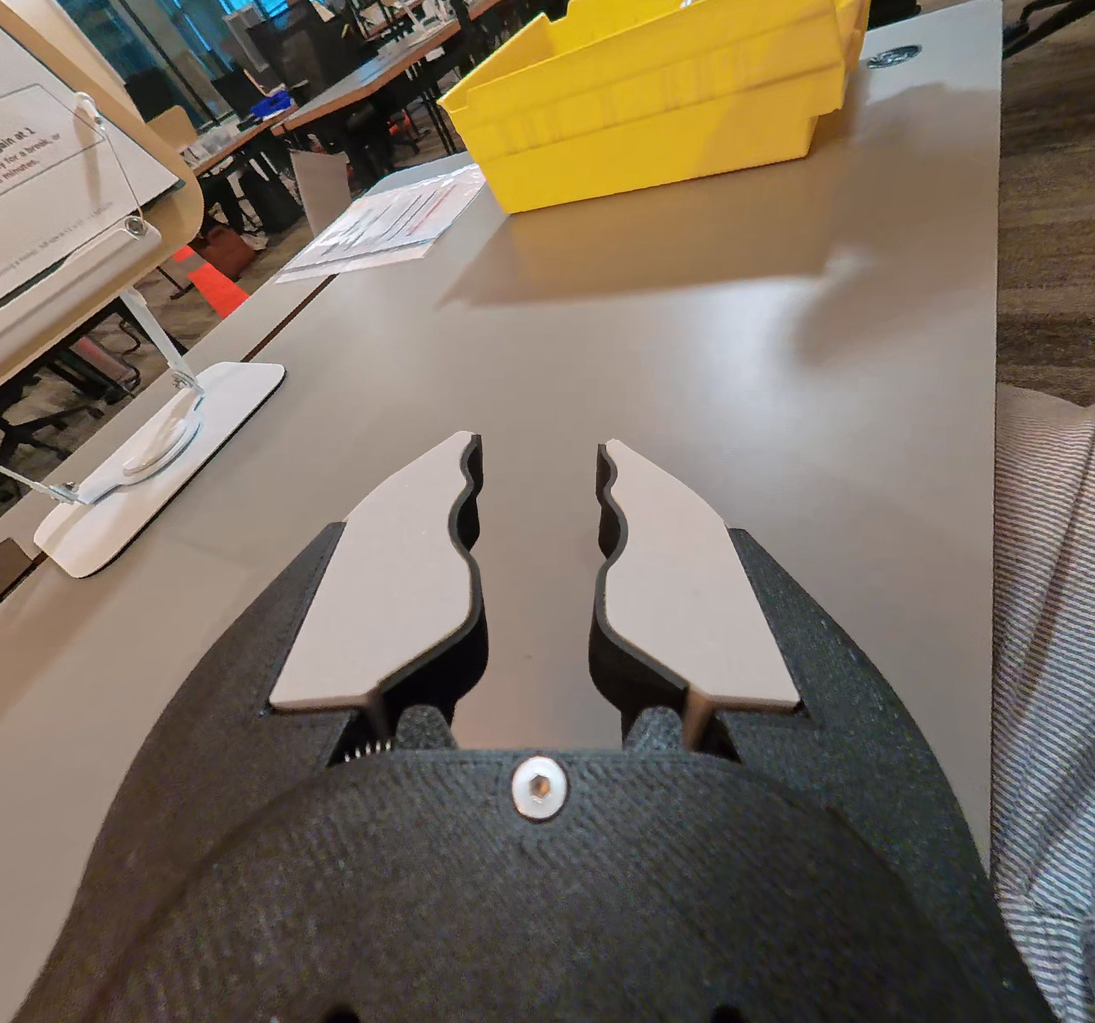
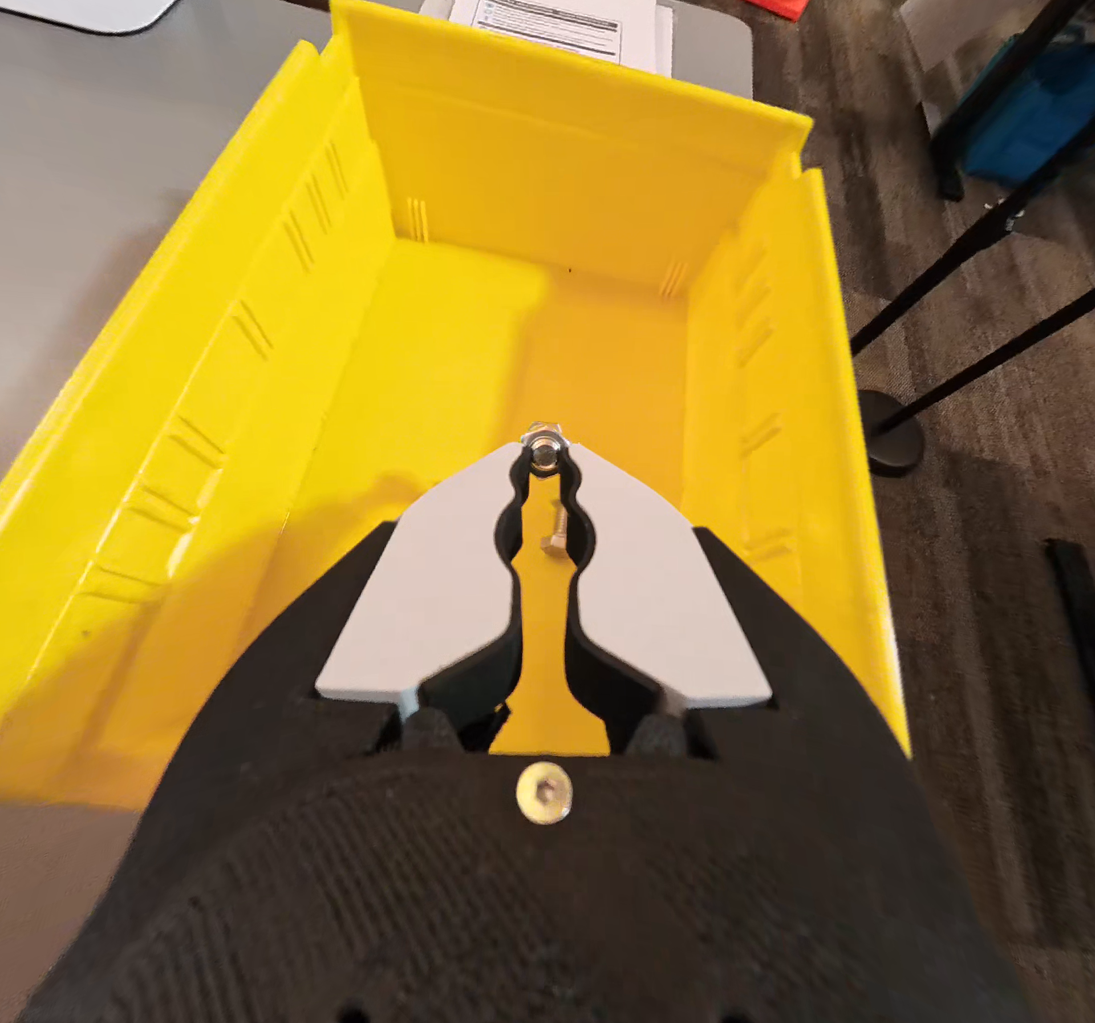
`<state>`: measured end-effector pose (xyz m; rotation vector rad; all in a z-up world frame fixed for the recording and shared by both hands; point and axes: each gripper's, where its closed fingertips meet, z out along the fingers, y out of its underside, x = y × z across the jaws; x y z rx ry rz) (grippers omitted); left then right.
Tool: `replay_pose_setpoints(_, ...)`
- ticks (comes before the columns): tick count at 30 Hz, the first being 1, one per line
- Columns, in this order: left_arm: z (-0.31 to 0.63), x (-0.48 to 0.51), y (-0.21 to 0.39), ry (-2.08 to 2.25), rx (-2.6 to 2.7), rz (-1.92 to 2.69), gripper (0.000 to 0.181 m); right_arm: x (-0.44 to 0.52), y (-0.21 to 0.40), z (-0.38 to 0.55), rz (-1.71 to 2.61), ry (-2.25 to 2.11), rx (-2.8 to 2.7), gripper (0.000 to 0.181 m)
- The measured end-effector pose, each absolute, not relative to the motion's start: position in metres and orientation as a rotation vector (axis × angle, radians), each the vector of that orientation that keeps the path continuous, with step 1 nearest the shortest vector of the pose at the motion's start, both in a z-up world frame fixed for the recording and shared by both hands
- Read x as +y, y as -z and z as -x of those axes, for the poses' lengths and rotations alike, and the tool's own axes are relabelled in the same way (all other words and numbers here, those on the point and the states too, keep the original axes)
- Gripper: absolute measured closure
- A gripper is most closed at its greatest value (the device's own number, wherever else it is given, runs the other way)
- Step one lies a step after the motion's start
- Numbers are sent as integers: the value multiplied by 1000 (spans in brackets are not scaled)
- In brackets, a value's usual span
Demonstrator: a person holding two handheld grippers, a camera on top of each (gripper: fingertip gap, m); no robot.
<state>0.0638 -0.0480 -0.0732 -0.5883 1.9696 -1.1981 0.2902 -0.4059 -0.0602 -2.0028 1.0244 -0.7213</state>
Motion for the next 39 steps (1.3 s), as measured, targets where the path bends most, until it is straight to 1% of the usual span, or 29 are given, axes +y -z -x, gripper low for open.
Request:
replay_pose_setpoints(6,-62,-50,75,1186,1986,559,146,-394,70,-286,2059,644,1061,172)
replay_pose_setpoints(11,-65,-50,78,1154,1991,566,148,-393,73,-293,2086,672,1068,172)
replay_pose_setpoints(15,-72,-50,77,1141,1975,576,149,-392,94,-311,2172,608,1159,172)
replay_pose_setpoints(19,-76,-44,73,1173,1943,631,151,-389,107,-322,2285,647,1173,172)
replay_pose_setpoints(27,-79,-42,69,1229,1927,727,153,-381,107,-326,2339,697,1062,172)
replay_pose_setpoints(34,-80,-40,66,1261,1911,757,153,-391,111,-305,2359,549,1109,171)
replay_pose_setpoints(39,-79,-39,65,1277,1898,767,154,-397,96,-303,2325,592,1111,166)
